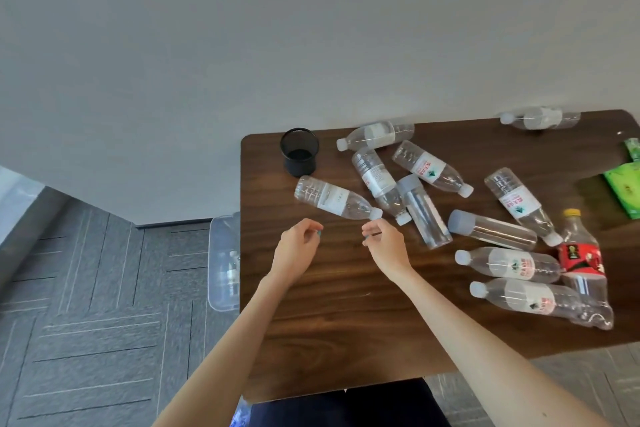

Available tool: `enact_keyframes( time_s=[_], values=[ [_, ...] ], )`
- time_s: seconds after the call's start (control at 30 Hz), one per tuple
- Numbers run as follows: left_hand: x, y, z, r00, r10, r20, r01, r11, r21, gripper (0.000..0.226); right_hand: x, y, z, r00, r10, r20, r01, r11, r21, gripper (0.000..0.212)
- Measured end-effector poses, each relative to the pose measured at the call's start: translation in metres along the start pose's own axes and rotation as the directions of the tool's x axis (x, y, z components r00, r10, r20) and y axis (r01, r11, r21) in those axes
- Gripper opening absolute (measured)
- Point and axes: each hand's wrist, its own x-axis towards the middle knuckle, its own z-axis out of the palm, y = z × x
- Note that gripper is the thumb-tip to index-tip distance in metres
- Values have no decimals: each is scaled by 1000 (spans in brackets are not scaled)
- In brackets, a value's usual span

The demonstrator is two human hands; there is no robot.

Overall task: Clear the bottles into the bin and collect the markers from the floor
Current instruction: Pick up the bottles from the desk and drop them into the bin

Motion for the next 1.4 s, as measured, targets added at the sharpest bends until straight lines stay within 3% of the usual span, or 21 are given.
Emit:
enact_keyframes(
  time_s=[0.07, 0.13, 0.23, 0.33, 0.47, 0.6, 0.77, 0.87, 1.1, 1.23, 1.4],
  values=[
    [6, 15, 16, 998, 46, -30, -44, 997, 57, 23, 9, 8, -19, 1000, -12, -1, 12, 1000, -4, 20],
    [16, 28, 32, 985, 157, -69, -138, 966, 217, 33, 19, 17, -36, 1000, -17, -2, 17, 1000, 2, 20],
    [35, 40, 48, 946, 320, -54, -233, 787, 571, 70, 32, 27, -59, 1000, -22, -22, 23, 1000, 6, 21],
    [58, 43, 58, 961, 274, 27, -197, 614, 764, 108, 43, 36, -78, 999, -20, -41, 20, 1000, -5, 20],
    [87, 38, 64, 988, 139, 62, -124, 500, 857, 128, 53, 51, -94, 998, -6, -57, 6, 1000, 8, 19],
    [101, 23, 66, 993, 11, 117, -111, 409, 906, 123, 59, 60, -103, 998, -7, -59, 6, 1000, -22, 17],
    [92, 12, 81, 990, 117, 82, -117, 333, 936, 77, 64, 67, -109, 997, -21, -78, 18, 999, -34, 16],
    [82, 10, 92, 991, 127, 52, -100, 411, 906, 59, 66, 69, -113, 994, -32, -108, 23, 997, -80, 19],
    [55, 31, 103, 986, -138, -98, 169, 795, 583, 47, 76, 71, -119, 976, -82, -200, 38, 976, -214, 27],
    [45, 52, 98, 966, -158, -207, 229, 894, 386, 44, 87, 70, -113, 985, -70, -155, 23, 958, -285, 60],
    [38, 69, 81, 942, -183, -281, 242, 952, 189, 40, 95, 75, -103, 998, -27, -57, 4, 925, -381, 85]
  ],
)
